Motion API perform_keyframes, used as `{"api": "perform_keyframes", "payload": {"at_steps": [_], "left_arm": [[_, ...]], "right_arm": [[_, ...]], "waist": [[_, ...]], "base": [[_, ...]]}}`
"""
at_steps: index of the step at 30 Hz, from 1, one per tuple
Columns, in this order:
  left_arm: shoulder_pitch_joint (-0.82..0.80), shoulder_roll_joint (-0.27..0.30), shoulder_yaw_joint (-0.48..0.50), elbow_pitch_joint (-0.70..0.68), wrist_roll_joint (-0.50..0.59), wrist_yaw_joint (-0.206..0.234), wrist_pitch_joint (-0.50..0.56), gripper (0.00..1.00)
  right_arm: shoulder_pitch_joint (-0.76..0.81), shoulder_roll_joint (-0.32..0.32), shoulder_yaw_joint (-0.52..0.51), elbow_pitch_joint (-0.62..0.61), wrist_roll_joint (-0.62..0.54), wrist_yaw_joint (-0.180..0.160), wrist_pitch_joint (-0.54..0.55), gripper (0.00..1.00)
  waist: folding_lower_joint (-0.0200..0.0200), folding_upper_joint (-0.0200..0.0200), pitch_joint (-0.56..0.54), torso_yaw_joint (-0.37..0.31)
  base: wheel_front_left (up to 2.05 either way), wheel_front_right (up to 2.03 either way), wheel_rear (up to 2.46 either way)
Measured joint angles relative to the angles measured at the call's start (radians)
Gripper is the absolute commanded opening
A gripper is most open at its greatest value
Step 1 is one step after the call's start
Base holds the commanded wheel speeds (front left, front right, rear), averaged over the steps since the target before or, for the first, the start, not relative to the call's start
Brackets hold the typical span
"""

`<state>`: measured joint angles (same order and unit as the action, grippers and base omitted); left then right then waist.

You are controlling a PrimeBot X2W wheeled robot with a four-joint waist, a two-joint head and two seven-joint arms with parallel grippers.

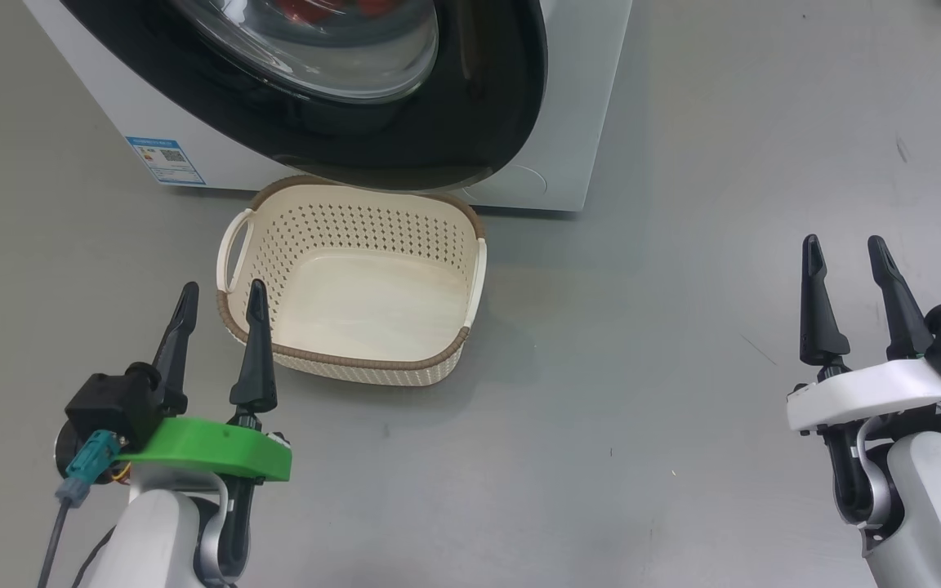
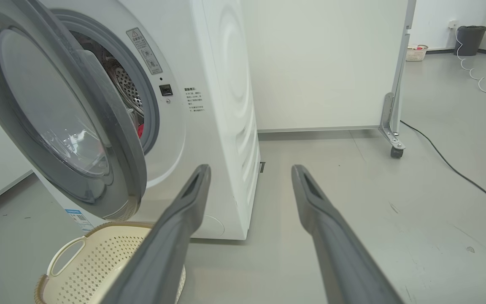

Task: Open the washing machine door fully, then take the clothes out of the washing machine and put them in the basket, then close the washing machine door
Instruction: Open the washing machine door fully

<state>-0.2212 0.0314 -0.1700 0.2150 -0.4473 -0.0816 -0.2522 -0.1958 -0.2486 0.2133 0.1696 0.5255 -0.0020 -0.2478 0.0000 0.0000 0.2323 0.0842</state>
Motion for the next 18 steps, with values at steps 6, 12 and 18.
{"api": "perform_keyframes", "payload": {"at_steps": [6,12,18], "left_arm": [[0.000,0.000,-0.001,0.002,0.000,-0.003,0.000,1.00],[0.000,0.000,-0.006,0.002,0.000,-0.003,0.000,1.00],[0.000,0.000,-0.019,0.002,-0.001,-0.004,0.000,1.00]], "right_arm": [[0.001,0.002,0.000,-0.001,-0.001,0.000,0.000,1.00],[0.001,0.002,-0.001,-0.002,-0.009,0.001,0.000,1.00],[0.001,-0.007,-0.001,-0.004,-0.018,0.009,0.000,1.00]], "waist": [[0.0000,0.0000,-0.002,0.001],[0.0000,0.0000,-0.003,0.003],[0.0000,0.0000,0.000,0.007]], "base": [[0.00,0.00,0.00],[0.00,0.00,0.00],[0.00,0.00,0.00]]}}
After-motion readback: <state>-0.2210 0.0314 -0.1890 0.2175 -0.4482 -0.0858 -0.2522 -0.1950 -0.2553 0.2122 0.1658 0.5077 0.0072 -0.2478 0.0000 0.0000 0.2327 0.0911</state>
